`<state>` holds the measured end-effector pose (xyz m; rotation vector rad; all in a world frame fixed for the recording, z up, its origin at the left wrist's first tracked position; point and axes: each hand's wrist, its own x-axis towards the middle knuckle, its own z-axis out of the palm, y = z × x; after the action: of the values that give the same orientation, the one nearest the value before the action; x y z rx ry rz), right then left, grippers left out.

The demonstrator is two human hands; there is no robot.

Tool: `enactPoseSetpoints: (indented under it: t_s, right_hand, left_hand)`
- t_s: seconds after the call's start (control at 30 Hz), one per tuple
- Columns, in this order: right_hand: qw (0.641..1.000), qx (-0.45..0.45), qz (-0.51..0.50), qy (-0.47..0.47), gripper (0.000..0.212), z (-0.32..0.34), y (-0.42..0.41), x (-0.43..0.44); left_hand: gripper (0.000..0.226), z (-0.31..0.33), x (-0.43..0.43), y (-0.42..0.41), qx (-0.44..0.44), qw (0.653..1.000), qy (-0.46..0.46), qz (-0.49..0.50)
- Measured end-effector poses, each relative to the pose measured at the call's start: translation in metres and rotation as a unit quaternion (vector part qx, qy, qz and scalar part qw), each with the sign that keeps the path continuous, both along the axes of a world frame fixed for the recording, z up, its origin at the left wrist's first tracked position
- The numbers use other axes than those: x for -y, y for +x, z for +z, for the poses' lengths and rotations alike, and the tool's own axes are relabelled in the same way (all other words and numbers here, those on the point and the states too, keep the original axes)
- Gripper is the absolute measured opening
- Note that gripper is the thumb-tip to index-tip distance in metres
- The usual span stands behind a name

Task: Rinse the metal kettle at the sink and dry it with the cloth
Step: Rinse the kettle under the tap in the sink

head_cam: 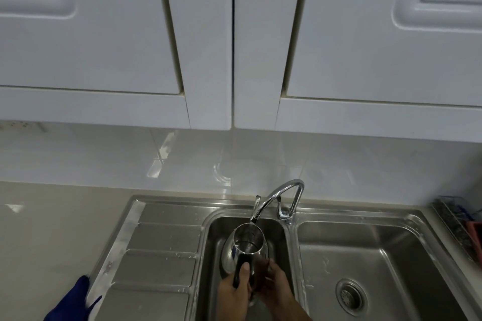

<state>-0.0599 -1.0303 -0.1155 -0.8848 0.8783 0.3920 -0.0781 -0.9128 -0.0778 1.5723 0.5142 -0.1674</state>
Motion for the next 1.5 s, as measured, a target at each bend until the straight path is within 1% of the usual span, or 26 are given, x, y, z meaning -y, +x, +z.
enactPoseSetpoints:
  t_s: [0.07,0.17,0.33,0.5,0.6,0.87,1.0,1.17,1.4,1.5]
  right_hand:
    - [1.0,0.003,0.01,-0.008,0.048,-0.002,0.002,0.001]
    - [1.0,0.004,0.012,-0.013,0.049,-0.004,0.004,0.002]
    - [1.0,0.014,0.009,-0.01,0.045,-0.005,0.004,0.001]
    - [1.0,-0.003,0.006,-0.023,0.045,-0.01,0.007,0.001]
    - [1.0,-0.005,0.005,-0.02,0.046,-0.012,0.01,0.0]
    - [1.0,-0.004,0.016,-0.023,0.045,-0.016,0.02,0.002]
    - [1.0,-0.005,0.014,-0.023,0.042,-0.013,0.02,0.002]
    - [1.0,-0.009,0.016,-0.012,0.045,-0.012,0.025,0.002]
    - [1.0,0.002,0.014,-0.009,0.044,-0.008,0.028,0.002]
    - [1.0,-0.001,0.016,-0.008,0.048,-0.009,0.027,0.002]
  left_hand:
    - [0.054,0.004,-0.001,0.001,0.008,1.0,-0.013,0.0]
    - [0.056,0.004,-0.001,0.004,0.017,1.0,-0.01,-0.011]
    - [0.053,0.004,-0.005,0.006,0.005,1.0,-0.022,-0.022]
    - [0.057,0.005,-0.005,0.009,0.03,0.999,0.004,-0.036]
    - [0.056,0.007,-0.005,0.01,0.035,0.999,0.004,-0.039]
    - [0.056,0.005,-0.005,0.014,0.012,0.999,-0.028,-0.041]
    - [0.054,0.003,-0.006,0.016,0.015,0.998,-0.026,-0.047]
    - [0.055,-0.002,-0.006,0.019,0.012,0.998,-0.018,-0.051]
    - [0.055,-0.005,-0.005,0.023,0.002,0.999,-0.024,-0.048]
    - [0.055,-0.006,-0.006,0.023,0.005,0.999,-0.017,-0.05]
